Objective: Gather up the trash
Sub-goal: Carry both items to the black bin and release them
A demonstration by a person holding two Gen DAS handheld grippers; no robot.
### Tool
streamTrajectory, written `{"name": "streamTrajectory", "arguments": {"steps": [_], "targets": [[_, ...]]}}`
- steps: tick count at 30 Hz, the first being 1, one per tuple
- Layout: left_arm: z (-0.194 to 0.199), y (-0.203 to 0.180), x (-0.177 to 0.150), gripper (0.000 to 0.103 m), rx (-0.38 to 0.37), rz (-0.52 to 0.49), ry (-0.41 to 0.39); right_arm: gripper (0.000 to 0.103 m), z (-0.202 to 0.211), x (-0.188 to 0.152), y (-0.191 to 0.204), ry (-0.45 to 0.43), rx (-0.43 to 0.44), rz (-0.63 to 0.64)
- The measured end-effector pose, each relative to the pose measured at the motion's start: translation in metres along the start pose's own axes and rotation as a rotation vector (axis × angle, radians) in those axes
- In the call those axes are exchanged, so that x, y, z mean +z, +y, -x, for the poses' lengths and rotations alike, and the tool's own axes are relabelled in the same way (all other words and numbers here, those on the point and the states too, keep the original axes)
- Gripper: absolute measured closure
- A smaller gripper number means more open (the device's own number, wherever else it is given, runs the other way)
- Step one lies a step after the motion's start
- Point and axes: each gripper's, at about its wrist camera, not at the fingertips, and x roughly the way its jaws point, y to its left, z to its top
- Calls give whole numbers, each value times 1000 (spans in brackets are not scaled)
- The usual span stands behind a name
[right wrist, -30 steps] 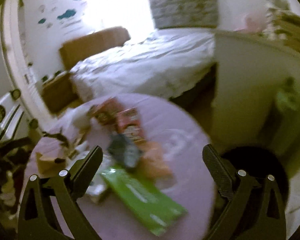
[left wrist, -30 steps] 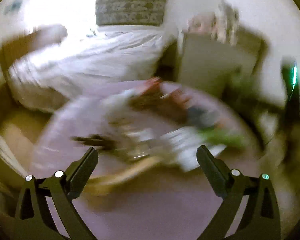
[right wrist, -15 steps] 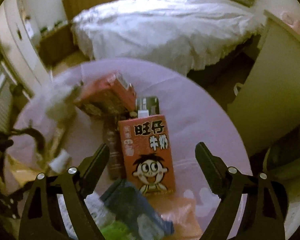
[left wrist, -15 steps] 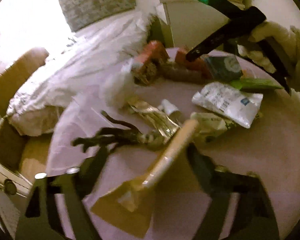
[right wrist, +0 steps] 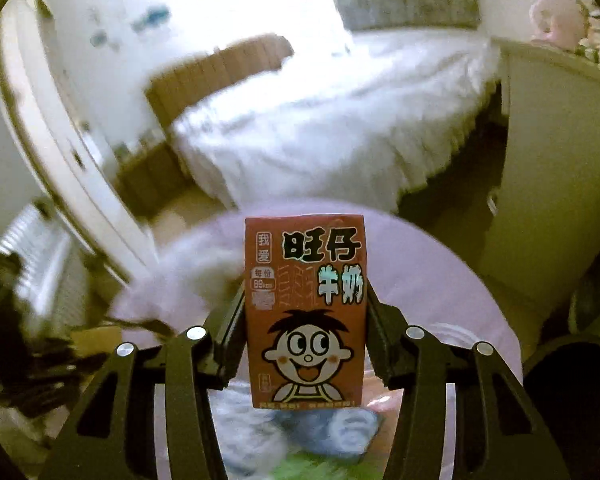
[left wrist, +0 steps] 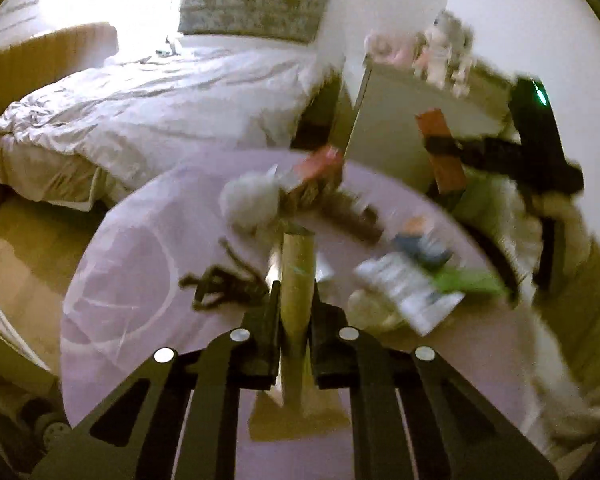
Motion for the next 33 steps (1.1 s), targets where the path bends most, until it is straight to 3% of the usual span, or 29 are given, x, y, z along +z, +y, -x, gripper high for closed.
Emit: {"name": "streamTrajectory", "arguments": {"steps": [4, 7, 12, 18, 23, 30, 31, 32, 33], "targets": [[12, -17, 19, 90, -80, 33, -38, 51, 34, -16, -2, -23, 65, -44], [3, -46, 35, 90, -166, 35, -37, 51, 52, -33, -14, -30, 64, -74], [-44, -115, 55, 90, -291, -16, 6, 51, 104, -73, -54, -87, -49, -172], [-118, -215, 71, 90, -442, -87, 81, 51, 146, -118, -154, -108, -265, -398], [-185, -279, 76, 90, -484, -115, 169, 51, 150, -148, -221, -74, -373, -517], [-230, -325, 66, 87, -456, -168, 252, 51, 131, -166, -265, -25, -425, -589], [-233, -329, 65, 85, -448, -172, 263, 50, 132, -170, -268, -20, -440, -588], [-233, -332, 65, 72, -436, -176, 268, 43, 133, -176, -268, -15, -453, -585], [-232, -331, 66, 39, -417, -180, 266, 29, 133, -178, -267, -15, -463, -584]]}}
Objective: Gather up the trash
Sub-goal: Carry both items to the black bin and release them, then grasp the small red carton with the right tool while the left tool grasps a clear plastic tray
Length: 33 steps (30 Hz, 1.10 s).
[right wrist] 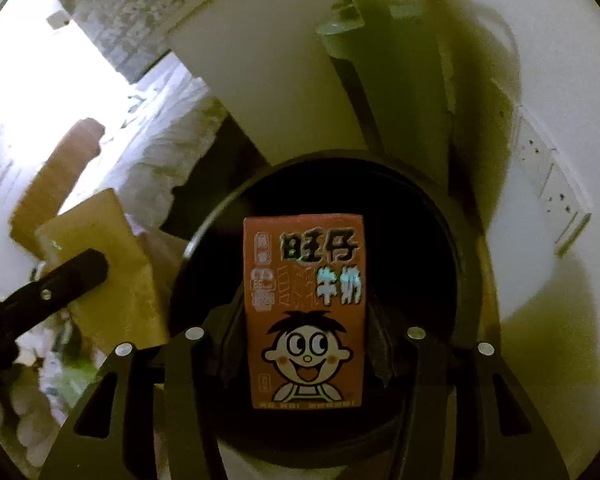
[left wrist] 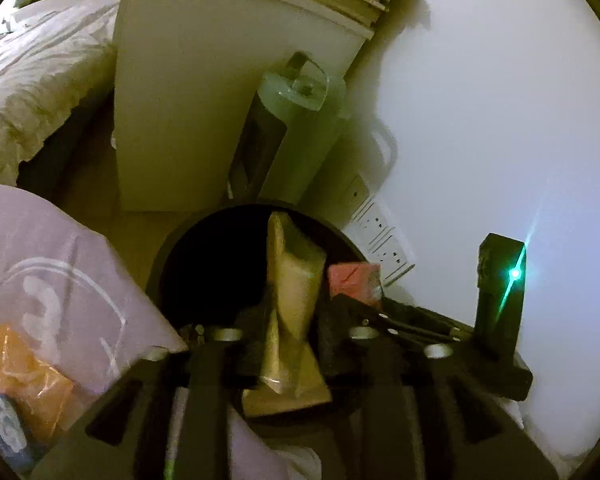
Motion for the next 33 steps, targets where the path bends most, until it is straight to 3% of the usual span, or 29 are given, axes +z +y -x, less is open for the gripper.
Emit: {"name": "streamTrajectory", "arguments": {"steps": [2, 3, 10, 14, 19, 26, 29, 33], "targets": [[11, 1, -4, 5, 62, 3, -38, 19, 4, -2, -2, -29, 0, -5], [23, 0, -6, 5, 81, 0, -89, 19, 7, -4, -3, -32, 4, -4], [81, 14, -17, 5, 123, 46, -154, 19, 21, -1, 32, -48, 72, 51], [123, 35, -34, 5, 197, 98, -208, 19, 15, 2, 92, -30, 145, 157], [188, 90, -70, 5, 335, 202, -285, 19, 2, 2, 182, 13, 251, 329], [276, 189, -147, 5, 519, 488, -380, 19, -11, -20, 321, 63, 358, 684], [295, 231, -174, 5, 531, 628, -381, 19, -25, -20, 363, 64, 363, 781], [305, 264, -188, 5, 508, 692, -374, 19, -57, -15, 411, 88, 347, 957]]}}
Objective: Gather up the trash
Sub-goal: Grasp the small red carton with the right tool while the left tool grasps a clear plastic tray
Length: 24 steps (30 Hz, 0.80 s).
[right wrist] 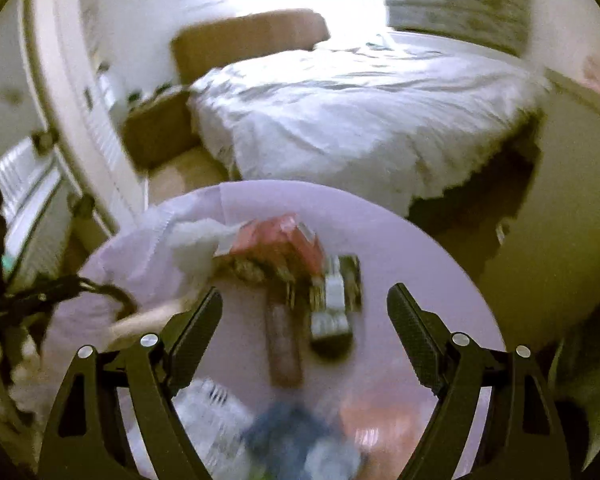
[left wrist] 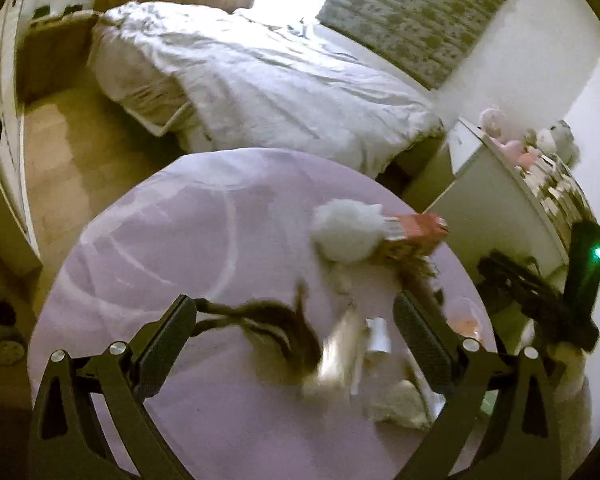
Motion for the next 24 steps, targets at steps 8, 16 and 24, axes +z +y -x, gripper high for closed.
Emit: {"name": "streamTrajectory", "arguments": {"steps": [8, 16, 24], "targets": [[-32, 26, 61, 5, -117, -38, 120, 19, -69, 38, 22, 186, 52, 416], [-92, 4, 62, 48, -109, -145, 289, 33, -104, 37, 37, 275, 157, 474], [-83, 8, 55, 95, -133, -91, 234, 70, -64, 16, 55, 197, 211, 380]]}}
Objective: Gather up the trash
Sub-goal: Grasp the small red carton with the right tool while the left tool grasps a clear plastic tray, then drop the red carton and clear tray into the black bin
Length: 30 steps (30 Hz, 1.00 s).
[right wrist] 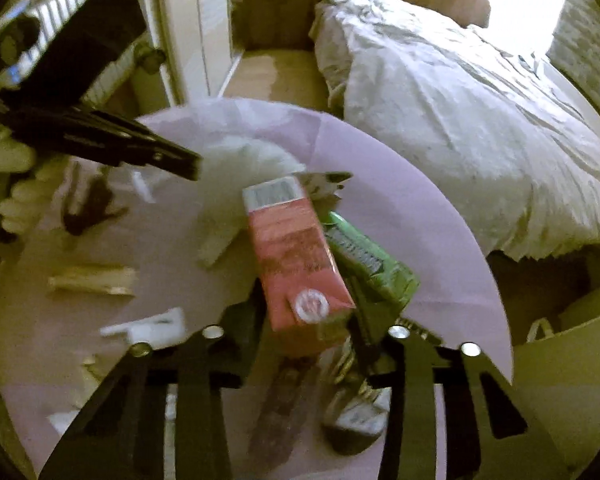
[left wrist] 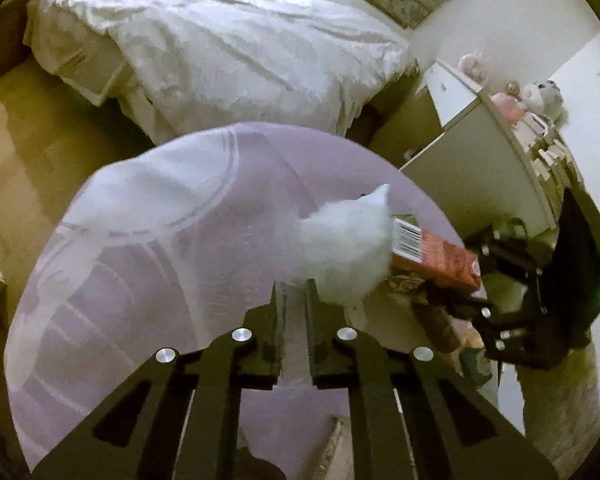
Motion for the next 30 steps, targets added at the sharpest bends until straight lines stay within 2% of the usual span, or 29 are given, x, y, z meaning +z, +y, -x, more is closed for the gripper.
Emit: {"name": "streamTrajectory", "arguments": {"steps": [3, 7, 11, 14, 16, 18, 23, 27, 30], "targets": [[20, -10, -6, 96, -13, -5, -50, 70, 30, -14, 8, -86, 29, -88], [54, -31, -16, 96, -69, -13, -121, 70, 67, -44, 12, -205, 76, -268], [77, -69, -34, 96, -150, -56, -152, 70, 105, -100, 4, -339, 107, -534], [74, -102, -43, 96, -208, -106, -135, 70, 134, -153, -2, -426, 88, -725], [63, -134, -51, 96, -266, -153, -102, 70, 152, -187, -6, -464, 42, -819], [45, -169, -60, 96, -308, -207, -59, 70, 174, -226, -9, -484, -52, -907], [-15, -255, -86, 96, -411, -320, 66, 70, 205, -314, -20, -498, -192, -1101], [-59, -310, -104, 96, -455, -372, 165, 70, 210, -367, -27, -470, -272, -1200], [-85, -344, -116, 96, -462, -421, 211, 70, 205, -396, -32, -460, -297, -1263]]}}
